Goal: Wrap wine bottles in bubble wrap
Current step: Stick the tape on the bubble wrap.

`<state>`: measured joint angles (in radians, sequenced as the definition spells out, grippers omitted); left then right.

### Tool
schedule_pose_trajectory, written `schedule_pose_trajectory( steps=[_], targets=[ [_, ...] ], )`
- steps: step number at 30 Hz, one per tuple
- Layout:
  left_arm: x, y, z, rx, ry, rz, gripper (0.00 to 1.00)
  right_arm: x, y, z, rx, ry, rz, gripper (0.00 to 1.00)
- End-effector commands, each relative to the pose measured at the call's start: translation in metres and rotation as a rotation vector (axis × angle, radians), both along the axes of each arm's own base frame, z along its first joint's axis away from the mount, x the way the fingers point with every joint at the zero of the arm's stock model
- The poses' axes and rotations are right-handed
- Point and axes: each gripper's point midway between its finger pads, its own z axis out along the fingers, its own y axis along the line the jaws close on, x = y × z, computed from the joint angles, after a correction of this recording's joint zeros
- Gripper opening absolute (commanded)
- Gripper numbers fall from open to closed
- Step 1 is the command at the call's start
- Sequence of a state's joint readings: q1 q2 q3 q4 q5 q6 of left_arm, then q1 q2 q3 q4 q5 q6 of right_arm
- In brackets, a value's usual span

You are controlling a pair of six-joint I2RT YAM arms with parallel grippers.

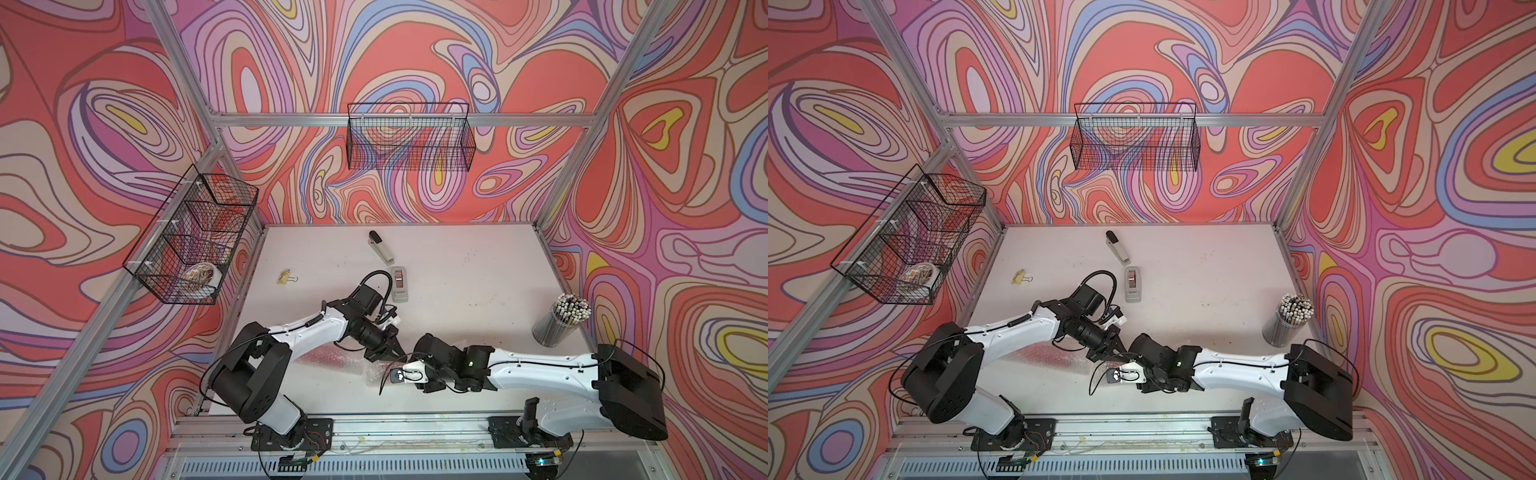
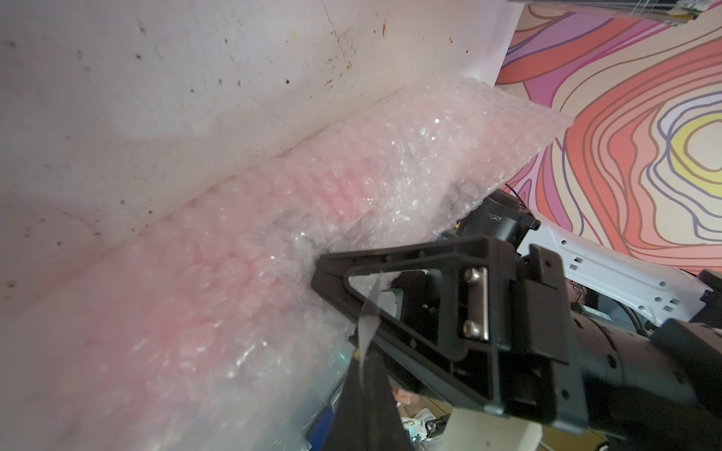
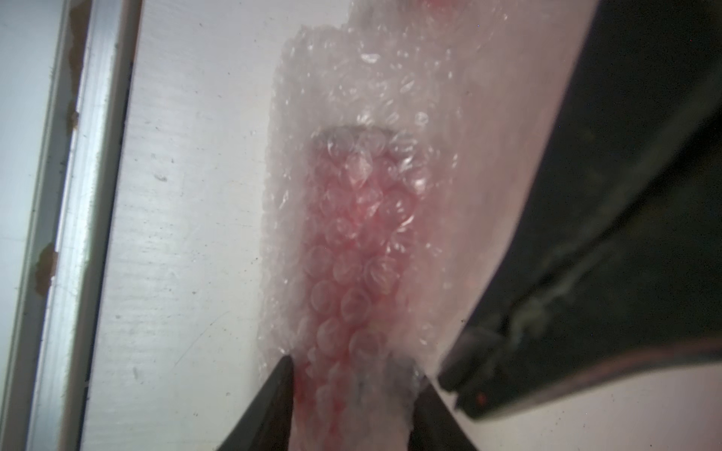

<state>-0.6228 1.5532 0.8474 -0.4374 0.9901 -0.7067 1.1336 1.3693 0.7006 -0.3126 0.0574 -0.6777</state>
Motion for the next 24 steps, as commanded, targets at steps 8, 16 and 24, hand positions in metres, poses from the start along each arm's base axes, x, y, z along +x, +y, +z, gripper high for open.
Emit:
schedule_pose_trajectory(
  steps=[8,16,24],
  targets=[
    [-0.008,0.004,-0.031,0.046,0.044,0.017,0.00,-0.010,-0.025,-0.023,-0.110,0.041,-0.019,0.44],
    [-0.016,0.008,-0.044,0.067,0.074,0.016,0.00,-0.009,-0.023,-0.018,-0.094,0.035,-0.025,0.54],
    [-0.020,0.011,-0.056,0.087,0.093,0.018,0.00,-0.013,-0.018,-0.003,-0.029,0.065,-0.039,0.71]
  ],
)
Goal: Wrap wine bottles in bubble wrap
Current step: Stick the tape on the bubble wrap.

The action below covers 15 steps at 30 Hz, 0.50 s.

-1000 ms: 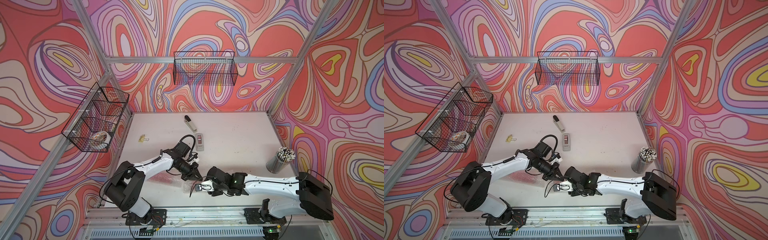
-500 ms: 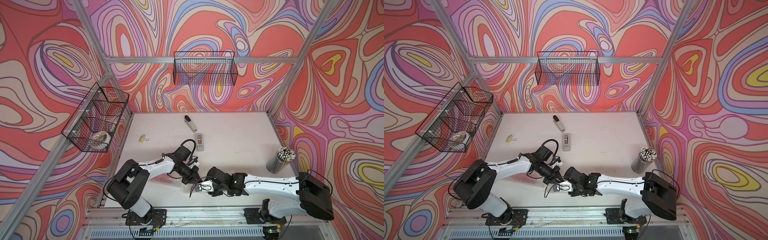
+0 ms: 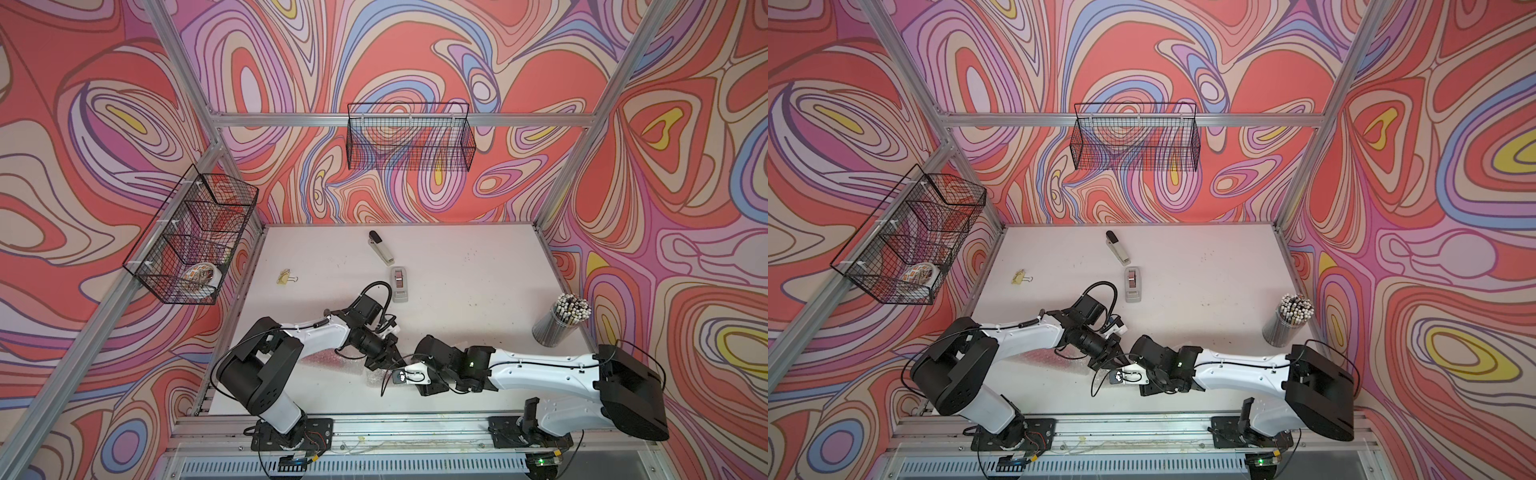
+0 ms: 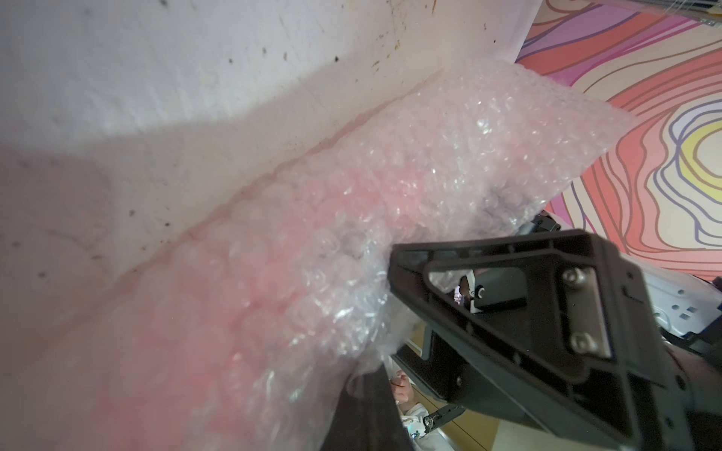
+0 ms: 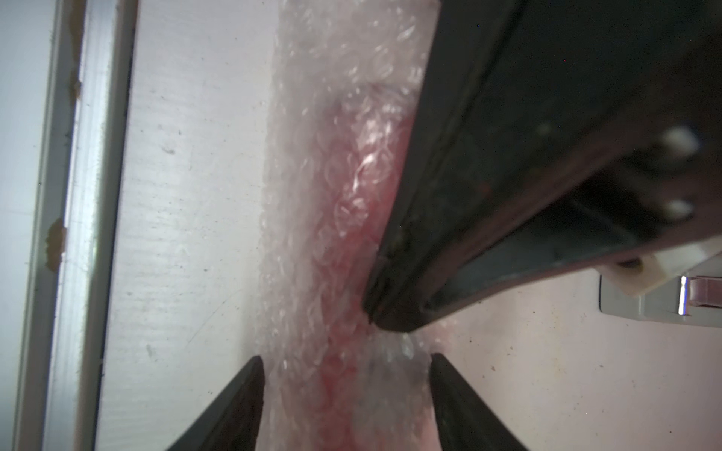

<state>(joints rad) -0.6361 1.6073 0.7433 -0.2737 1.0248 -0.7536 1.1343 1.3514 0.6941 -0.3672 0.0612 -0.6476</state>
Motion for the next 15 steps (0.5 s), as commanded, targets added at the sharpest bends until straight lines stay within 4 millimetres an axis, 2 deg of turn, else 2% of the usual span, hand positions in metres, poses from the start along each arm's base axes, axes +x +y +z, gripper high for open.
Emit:
schedule_pose_trajectory(
  steps=[1,5,9,13,15],
  targets=[
    [-0.009,0.012,-0.028,0.107,0.044,0.013,0.00,-0.009,-0.006,0.005,0.024,0.035,-0.018,0.73],
    [-0.011,0.015,-0.030,0.126,0.041,0.004,0.00,-0.008,0.000,0.028,0.132,0.025,-0.039,0.79],
    [-0.012,0.017,-0.034,0.138,0.043,0.002,0.00,0.000,0.006,0.055,0.279,0.033,-0.096,0.81],
    [-0.012,0.018,-0.035,0.142,0.039,0.001,0.00,0.032,0.006,0.094,0.527,0.133,-0.287,0.79],
    [-0.011,0.018,-0.035,0.143,0.035,0.001,0.00,0.044,0.007,0.104,0.635,0.245,-0.383,0.76]
  ],
)
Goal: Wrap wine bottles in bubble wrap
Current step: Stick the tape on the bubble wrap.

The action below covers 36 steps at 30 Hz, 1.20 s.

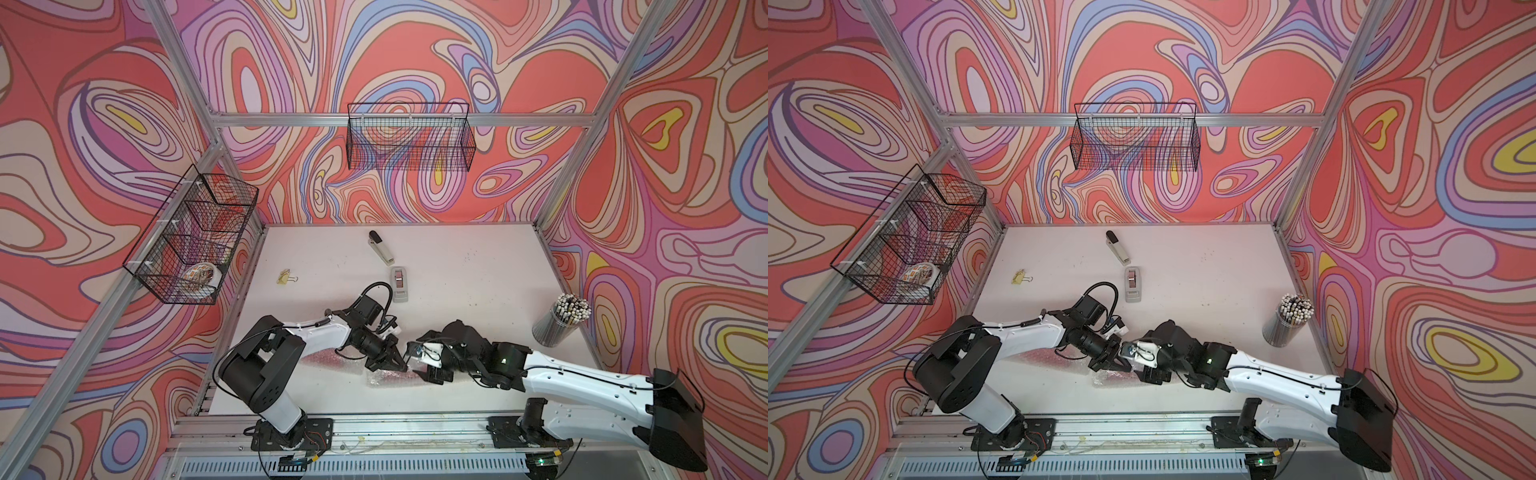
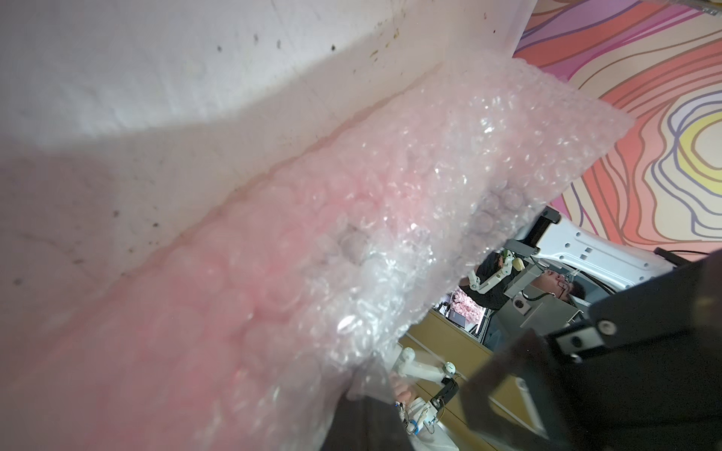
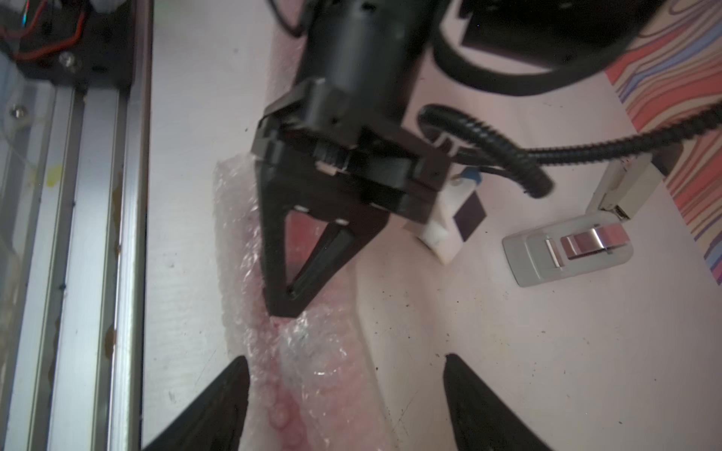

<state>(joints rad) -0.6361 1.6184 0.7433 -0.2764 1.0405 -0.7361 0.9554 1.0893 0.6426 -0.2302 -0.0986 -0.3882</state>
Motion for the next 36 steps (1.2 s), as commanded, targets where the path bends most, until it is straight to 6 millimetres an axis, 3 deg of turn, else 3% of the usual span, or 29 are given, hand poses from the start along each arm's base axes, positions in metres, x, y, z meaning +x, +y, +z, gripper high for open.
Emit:
schedule_pose_trajectory(
  steps=[1,7,12,19,36],
  targets=[
    [-0.008,0.017,-0.033,0.152,0.024,0.014,0.00,0.014,0.012,0.023,0.259,0.213,-0.121,0.75],
    [-0.006,0.019,-0.032,0.166,0.008,0.014,0.00,0.016,0.024,-0.007,0.327,0.479,-0.238,0.63],
    [-0.006,0.019,-0.031,0.165,0.002,0.016,0.00,0.009,0.020,-0.039,0.254,0.567,-0.271,0.57],
    [-0.006,0.019,-0.031,0.163,0.002,0.017,0.00,0.007,0.017,-0.061,0.202,0.622,-0.300,0.54],
    [-0.006,0.016,-0.027,0.178,-0.011,0.006,0.00,0.002,0.016,-0.087,0.122,0.713,-0.337,0.50]
  ],
)
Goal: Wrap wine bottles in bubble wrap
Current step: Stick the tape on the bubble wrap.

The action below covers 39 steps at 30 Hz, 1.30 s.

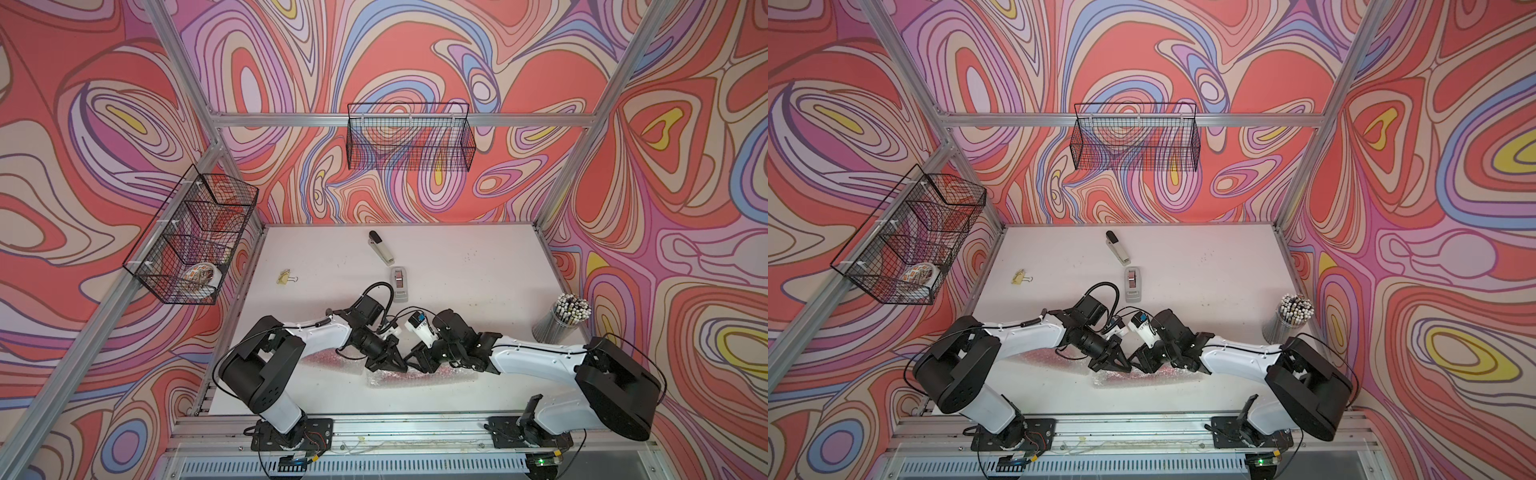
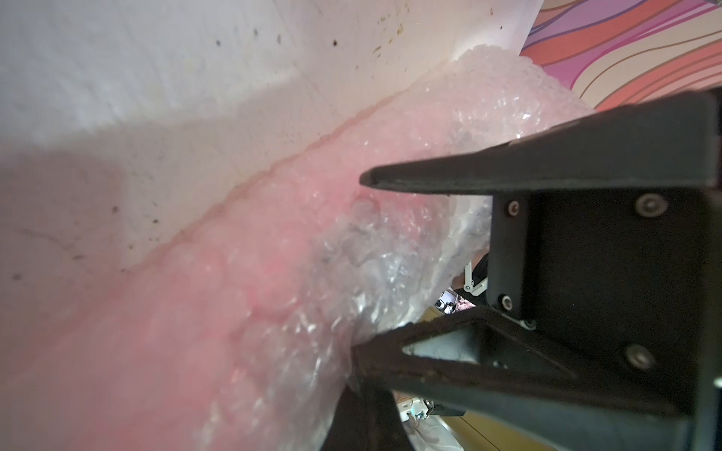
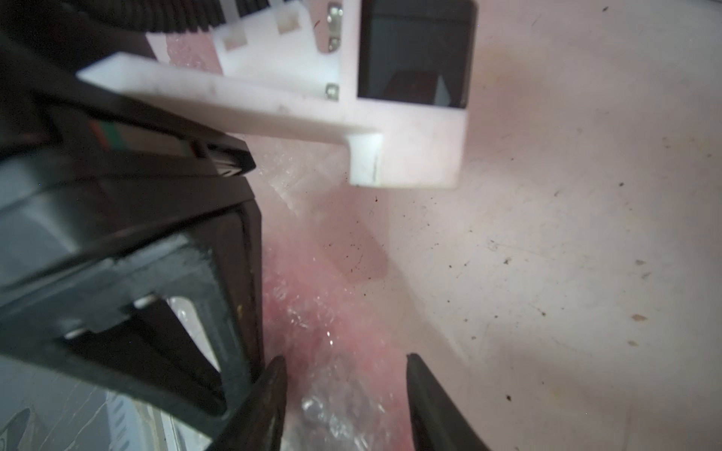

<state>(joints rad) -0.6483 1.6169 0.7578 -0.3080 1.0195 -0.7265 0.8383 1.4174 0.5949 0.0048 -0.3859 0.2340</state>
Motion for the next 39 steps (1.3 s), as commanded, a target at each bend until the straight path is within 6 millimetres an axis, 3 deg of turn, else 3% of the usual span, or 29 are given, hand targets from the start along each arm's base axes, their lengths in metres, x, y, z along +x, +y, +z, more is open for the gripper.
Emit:
schedule_pose_trajectory(
  steps=[1,9,31,39],
  targets=[
    [-0.005,0.016,-0.027,0.159,-0.004,0.019,0.00,-0.006,-0.004,-0.012,-0.052,0.055,0.012,0.50],
    [-0.005,0.018,-0.022,0.178,-0.021,0.022,0.11,-0.012,-0.011,-0.025,-0.109,0.085,0.034,0.48],
    [-0.007,0.018,0.000,0.188,-0.041,0.031,0.21,-0.019,-0.014,-0.034,-0.115,0.136,0.020,0.44],
    [-0.007,0.020,0.017,0.192,-0.065,0.030,0.25,-0.022,-0.012,-0.034,-0.101,0.146,0.040,0.43]
  ],
)
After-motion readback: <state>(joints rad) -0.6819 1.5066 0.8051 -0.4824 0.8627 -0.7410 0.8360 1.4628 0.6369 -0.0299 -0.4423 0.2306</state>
